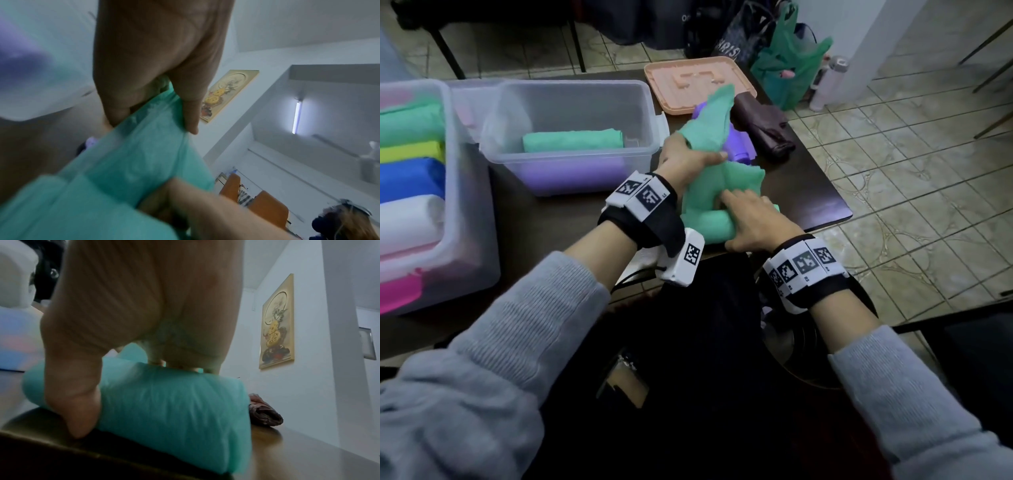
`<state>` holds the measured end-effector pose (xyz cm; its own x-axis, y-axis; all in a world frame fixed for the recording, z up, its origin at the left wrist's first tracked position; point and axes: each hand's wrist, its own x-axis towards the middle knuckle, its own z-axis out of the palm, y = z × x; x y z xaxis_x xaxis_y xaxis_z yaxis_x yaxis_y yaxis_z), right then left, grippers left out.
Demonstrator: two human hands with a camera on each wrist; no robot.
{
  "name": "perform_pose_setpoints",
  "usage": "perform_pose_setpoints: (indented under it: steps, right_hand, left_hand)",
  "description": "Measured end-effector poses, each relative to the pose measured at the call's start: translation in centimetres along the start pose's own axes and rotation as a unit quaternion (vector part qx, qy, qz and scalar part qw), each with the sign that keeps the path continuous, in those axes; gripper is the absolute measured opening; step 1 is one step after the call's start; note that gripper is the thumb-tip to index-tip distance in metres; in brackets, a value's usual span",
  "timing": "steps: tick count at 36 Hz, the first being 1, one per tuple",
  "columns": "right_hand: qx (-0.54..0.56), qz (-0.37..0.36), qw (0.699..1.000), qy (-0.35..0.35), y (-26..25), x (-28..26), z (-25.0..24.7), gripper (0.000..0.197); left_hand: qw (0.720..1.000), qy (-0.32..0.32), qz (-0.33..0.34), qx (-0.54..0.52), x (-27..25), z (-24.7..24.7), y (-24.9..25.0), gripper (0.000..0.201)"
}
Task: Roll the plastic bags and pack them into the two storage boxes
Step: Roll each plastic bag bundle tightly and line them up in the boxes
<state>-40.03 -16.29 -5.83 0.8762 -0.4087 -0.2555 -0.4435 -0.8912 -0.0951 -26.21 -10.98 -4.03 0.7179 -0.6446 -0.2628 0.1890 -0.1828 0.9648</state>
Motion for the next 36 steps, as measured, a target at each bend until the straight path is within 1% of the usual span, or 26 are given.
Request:
perform_pose_setpoints:
  steps: [3,5,6,8,10,13,15,18,20,22,24,25,26,27,29,31,32,35,36]
  right_hand:
    - [0.006,0.007,1.0,-0.025,0.0,0.1,-0.1,0.061]
    - [0.015,0.009,0.999,-0.037,0.0,0.0,-0.3,0.06]
    - [0.016,0.009,0.999,-0.042,-0.1,0.0,-0.4,0.059]
    - [0.018,0.009,0.999,-0.049,-0.1,0.0,-0.6,0.057]
    - [0.029,0.012,0.998,-0.056,-0.1,0.0,-0.8,0.056]
    - [0.041,0.014,0.997,-0.063,-0.1,0.1,-0.9,0.057]
    - [0.045,0.016,0.997,-0.068,-0.1,0.2,-1.0,0.056]
    - [0.048,0.021,0.996,-0.078,-0.2,0.3,-1.1,0.052]
    - [0.046,0.021,0.995,-0.083,-0.4,0.5,-1.1,0.05]
    - [0.044,0.019,0.995,-0.087,-0.4,0.6,-1.2,0.05]
    - [0.047,0.022,0.995,-0.091,-0.3,0.6,-1.3,0.051]
    - [0.052,0.023,0.994,-0.091,-0.3,0.7,-1.3,0.051]
    - [0.055,0.022,0.994,-0.092,-0.3,0.7,-1.3,0.051]
    - [0.057,0.022,0.994,-0.093,-0.3,0.7,-1.3,0.052]
    - [0.061,0.02,0.994,-0.093,-0.3,0.7,-1.3,0.055]
    - [0.063,0.021,0.993,-0.093,-0.2,0.7,-1.3,0.057]
    - [0.063,0.023,0.993,-0.094,-0.2,0.7,-1.3,0.057]
    - [0.061,0.026,0.993,-0.097,-0.3,0.6,-1.3,0.051]
    - [0.057,0.024,0.993,-0.097,-0.3,0.6,-1.3,0.049]
  left_hand:
    - [0.999,0.014,0.033,0.007,-0.1,0.3,1.3,0.057]
    - [0.998,0.032,0.049,0.008,-0.1,0.3,2.3,0.056]
    - [0.998,0.04,0.053,0.003,0.0,0.3,2.8,0.053]
    - [0.996,0.052,0.07,0.0,0.1,0.4,4.0,0.04]
    - [0.994,0.055,0.098,0.012,0.6,0.4,5.2,0.035]
    - [0.987,0.024,0.139,0.071,0.4,0.1,7.4,0.033]
    - [0.984,0.012,0.158,0.078,0.7,-0.1,8.5,0.035]
    - [0.984,0.037,0.175,0.024,1.3,-0.3,9.5,0.048]
    - [0.981,0.053,0.185,-0.002,1.7,-0.4,10.1,0.052]
    - [0.976,0.067,0.198,0.056,1.7,-0.6,10.4,0.054]
    - [0.966,0.058,0.202,0.152,1.6,-0.7,10.3,0.053]
    - [0.961,0.045,0.19,0.197,1.5,-0.7,10.1,0.05]
    - [0.955,0.019,0.164,0.247,1.4,-0.7,9.7,0.046]
    - [0.942,-0.023,0.125,0.311,1.2,-0.6,9.1,0.042]
    - [0.895,-0.104,0.053,0.43,0.9,-0.4,7.0,0.035]
    - [0.864,-0.152,0.017,0.48,0.4,-0.2,4.7,0.027]
    - [0.846,-0.169,0.023,0.505,0.3,-0.1,3.7,0.028]
    - [0.784,-0.226,0.056,0.575,0.5,-0.3,1.1,0.038]
    - [0.768,-0.243,0.055,0.59,0.7,-0.4,0.3,0.041]
